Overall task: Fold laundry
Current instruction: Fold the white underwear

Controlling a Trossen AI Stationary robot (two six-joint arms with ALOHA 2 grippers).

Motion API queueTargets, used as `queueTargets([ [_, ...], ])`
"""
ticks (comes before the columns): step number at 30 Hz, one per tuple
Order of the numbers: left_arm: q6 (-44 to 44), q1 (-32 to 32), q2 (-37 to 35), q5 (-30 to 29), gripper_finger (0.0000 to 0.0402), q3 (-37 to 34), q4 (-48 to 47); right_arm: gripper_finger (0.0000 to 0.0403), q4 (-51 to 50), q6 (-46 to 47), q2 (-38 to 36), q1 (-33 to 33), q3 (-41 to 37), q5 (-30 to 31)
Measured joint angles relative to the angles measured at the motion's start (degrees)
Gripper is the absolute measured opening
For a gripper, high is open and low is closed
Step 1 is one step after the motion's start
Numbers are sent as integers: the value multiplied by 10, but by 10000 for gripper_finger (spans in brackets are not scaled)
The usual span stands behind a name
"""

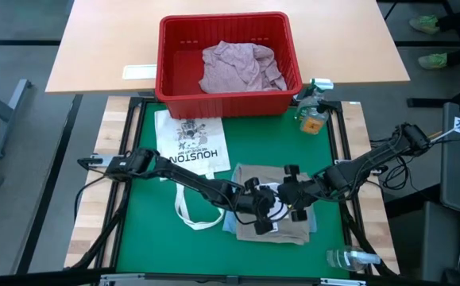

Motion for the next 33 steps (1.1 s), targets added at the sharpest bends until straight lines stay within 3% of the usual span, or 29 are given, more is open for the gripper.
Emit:
queueTargets([
  [12, -9, 46, 0, -1, 12, 0, -20, 182, -13, 6, 0, 0, -1, 148],
  [20, -11, 59, 0, -1, 11, 0, -22, 182, -3, 22, 0, 0, -11, 157],
  [33, -11, 59, 0, 0, 11, 0, -21, 182, 91, 23, 0, 0, -135, 166],
])
